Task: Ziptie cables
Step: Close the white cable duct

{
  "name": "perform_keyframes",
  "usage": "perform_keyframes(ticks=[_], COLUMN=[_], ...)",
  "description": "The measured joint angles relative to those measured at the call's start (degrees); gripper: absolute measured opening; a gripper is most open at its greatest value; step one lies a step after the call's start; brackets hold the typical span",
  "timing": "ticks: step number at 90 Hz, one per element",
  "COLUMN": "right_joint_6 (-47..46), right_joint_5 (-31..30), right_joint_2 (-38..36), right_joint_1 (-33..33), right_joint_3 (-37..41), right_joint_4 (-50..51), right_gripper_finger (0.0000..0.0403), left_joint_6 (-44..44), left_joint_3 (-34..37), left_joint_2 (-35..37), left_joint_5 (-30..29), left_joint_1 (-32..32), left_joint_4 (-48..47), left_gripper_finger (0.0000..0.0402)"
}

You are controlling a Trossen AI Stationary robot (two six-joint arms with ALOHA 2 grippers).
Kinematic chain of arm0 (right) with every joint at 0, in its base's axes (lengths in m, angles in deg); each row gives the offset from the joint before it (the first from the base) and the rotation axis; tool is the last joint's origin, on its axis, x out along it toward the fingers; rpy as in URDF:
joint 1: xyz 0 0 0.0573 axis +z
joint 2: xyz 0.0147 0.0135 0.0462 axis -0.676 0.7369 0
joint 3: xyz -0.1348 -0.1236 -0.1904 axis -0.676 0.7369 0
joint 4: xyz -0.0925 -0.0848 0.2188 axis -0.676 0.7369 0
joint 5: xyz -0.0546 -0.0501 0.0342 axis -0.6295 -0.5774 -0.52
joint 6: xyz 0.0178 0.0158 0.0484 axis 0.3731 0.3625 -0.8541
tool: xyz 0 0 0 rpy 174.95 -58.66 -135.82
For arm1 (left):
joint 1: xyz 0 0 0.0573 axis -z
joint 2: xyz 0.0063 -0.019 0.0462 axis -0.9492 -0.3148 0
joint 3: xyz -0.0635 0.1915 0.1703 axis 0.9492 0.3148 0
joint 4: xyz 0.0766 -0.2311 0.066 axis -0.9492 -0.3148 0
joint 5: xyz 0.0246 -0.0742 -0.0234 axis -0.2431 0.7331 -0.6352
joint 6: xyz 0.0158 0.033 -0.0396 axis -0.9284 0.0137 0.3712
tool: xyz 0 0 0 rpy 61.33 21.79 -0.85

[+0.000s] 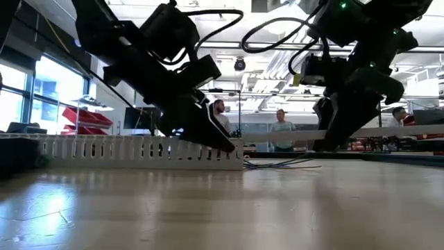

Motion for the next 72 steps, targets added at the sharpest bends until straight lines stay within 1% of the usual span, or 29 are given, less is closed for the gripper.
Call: perform_keyframes(ticks=[11,25,40,56,72], right_joint_6=[0.52,2.23,2.33,2.11,2.34], right_joint_5=[1.03,4.42,6.66,4.58,4.46], right_joint_2=[0.00,0.05,2.09,4.54,4.94], right_joint_1=[-0.89,-1.51,-1.48,-1.27,-1.27], right_joint_3=[0.00,0.00,0.00,0.00,0.00], right_joint_4=[-0.99,-3.46,-4.14,-4.18,-5.31], right_gripper_finger=[0.0212,0.0212,0.0212,0.0212,0.0212], left_joint_6=[0.05,1.12,1.11,1.11,1.08], left_joint_3=[0.00,0.02,0.02,0.04,0.07], left_joint_2=[0.00,-0.02,-0.02,-0.02,-0.02], left_joint_5=[0.21,0.49,0.57,0.48,0.49], left_joint_1=[0.77,0.94,0.94,0.94,0.94], left_joint_4=[-0.02,-0.42,-0.44,-0.67,-0.62], left_gripper_finger=[0.0244,0.0244,0.0244,0.0244,0.0244])
